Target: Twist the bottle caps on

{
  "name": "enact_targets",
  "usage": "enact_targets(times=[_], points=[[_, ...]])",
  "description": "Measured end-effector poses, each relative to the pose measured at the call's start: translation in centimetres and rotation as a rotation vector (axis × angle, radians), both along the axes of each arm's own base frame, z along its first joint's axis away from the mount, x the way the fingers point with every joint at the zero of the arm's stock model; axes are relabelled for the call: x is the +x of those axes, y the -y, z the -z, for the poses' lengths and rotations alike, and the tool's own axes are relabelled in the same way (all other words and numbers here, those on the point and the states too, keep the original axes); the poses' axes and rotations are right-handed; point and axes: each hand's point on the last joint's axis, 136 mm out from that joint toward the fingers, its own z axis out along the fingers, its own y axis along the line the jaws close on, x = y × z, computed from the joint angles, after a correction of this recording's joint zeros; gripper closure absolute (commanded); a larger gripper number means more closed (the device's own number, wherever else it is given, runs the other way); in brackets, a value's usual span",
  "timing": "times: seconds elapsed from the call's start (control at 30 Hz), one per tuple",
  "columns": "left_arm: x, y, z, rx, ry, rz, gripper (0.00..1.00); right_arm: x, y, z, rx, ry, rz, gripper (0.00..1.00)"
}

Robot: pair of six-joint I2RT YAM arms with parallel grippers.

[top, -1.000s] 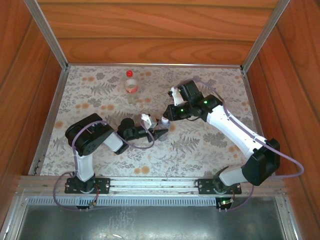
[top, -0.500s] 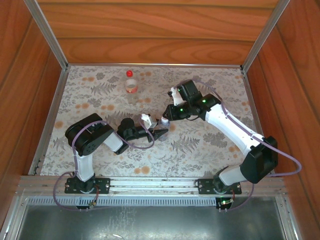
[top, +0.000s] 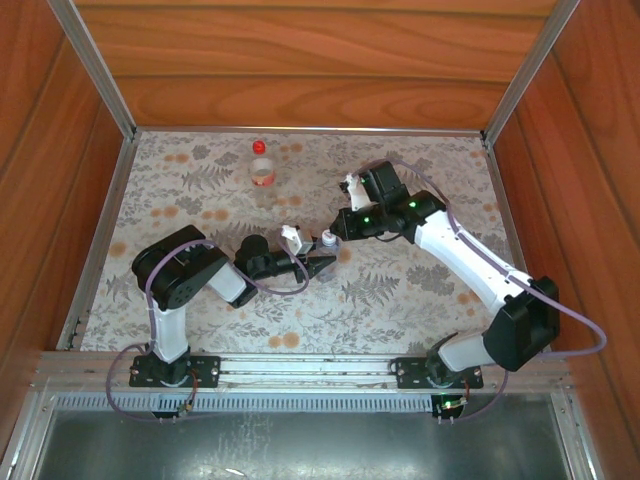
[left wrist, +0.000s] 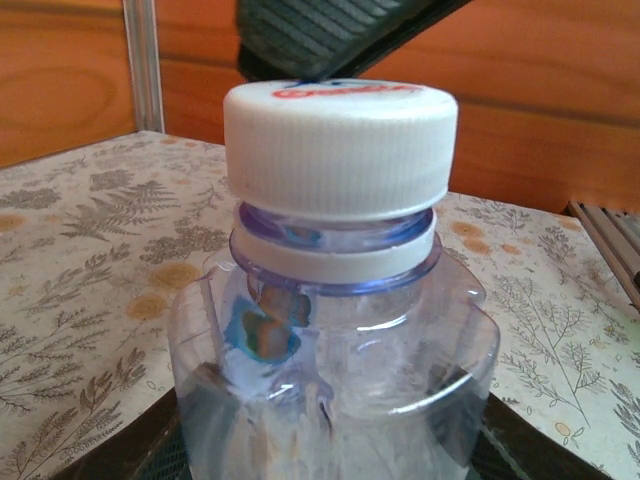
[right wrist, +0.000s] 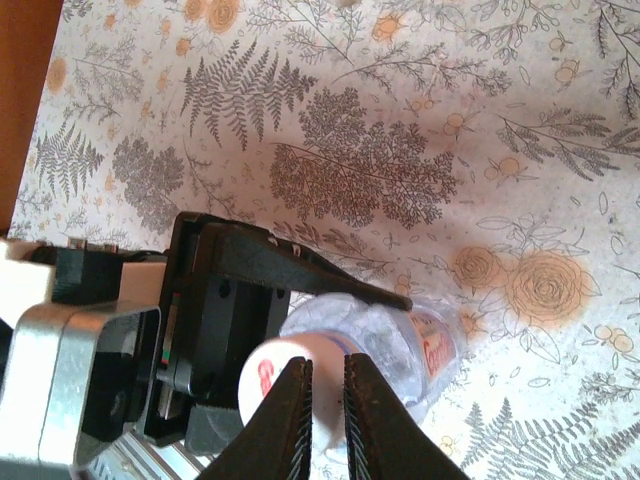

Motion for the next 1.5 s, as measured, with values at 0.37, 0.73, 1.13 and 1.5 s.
enact_targets(times=[0.37, 0.73, 1.13, 1.5], points=[[1.0, 0.0, 0.0, -0.011, -0.023, -0.031, 0.48, -2.8, 0.4, 0.1, 0.044, -0.079, -0.023, 0.78], [0.5, 0.1, 0.0, -0.006, -0.007, 0.000, 0.48, 0.1, 0.6, -0.3, 0.074, -0.054, 0.044, 0.70], [0.4, 0.1, 0.0, -0.004, -0.003, 0.004, 0.48, 1.3, -0.5, 0.3, 0.099, -0.075, 0.004, 0.85], [0.4, 0.1, 0.0, -0.005, -0.003, 0.002, 0.48, -0.7, 0.5, 0.2, 0.157, -0.062, 0.015, 0.86]])
